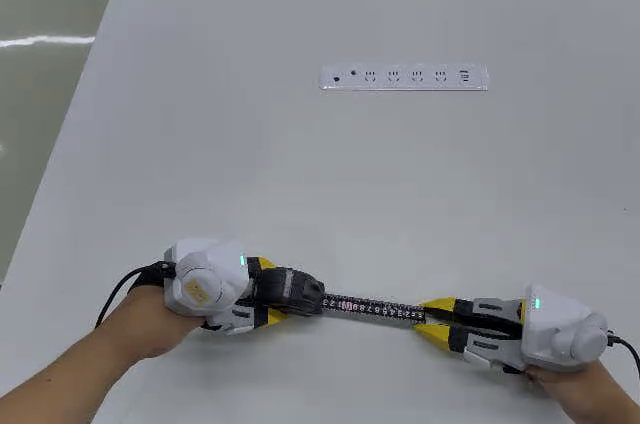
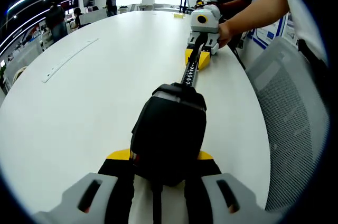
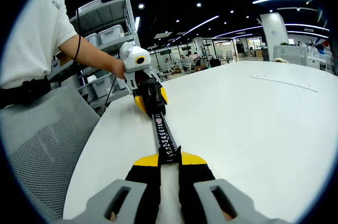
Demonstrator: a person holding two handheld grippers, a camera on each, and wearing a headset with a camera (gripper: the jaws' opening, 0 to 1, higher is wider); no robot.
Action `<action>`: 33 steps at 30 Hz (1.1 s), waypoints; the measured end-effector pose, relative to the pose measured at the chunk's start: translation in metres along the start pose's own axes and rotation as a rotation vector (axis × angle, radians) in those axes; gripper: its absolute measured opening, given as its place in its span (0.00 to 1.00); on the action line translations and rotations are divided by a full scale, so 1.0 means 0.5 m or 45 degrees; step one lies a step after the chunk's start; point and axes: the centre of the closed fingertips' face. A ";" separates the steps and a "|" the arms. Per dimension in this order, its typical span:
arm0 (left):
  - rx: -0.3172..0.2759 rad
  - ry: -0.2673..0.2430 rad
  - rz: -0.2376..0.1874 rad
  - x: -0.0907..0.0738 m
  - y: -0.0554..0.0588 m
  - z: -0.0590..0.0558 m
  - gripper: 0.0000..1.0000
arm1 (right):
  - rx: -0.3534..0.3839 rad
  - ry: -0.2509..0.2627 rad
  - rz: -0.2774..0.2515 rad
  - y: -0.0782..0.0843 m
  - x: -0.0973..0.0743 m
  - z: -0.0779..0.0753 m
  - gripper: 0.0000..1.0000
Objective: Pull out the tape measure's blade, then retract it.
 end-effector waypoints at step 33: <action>-0.003 -0.002 0.004 0.001 0.001 0.001 0.33 | 0.046 0.014 -0.018 0.018 -0.064 -0.008 0.09</action>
Point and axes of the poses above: the centre of the closed fingertips' face, and the gripper's own axes: x roughly forward along the fingers, z roughly to its left, y roughly out of its underside, and after that the axes turned 8 degrees about -x, right-handed
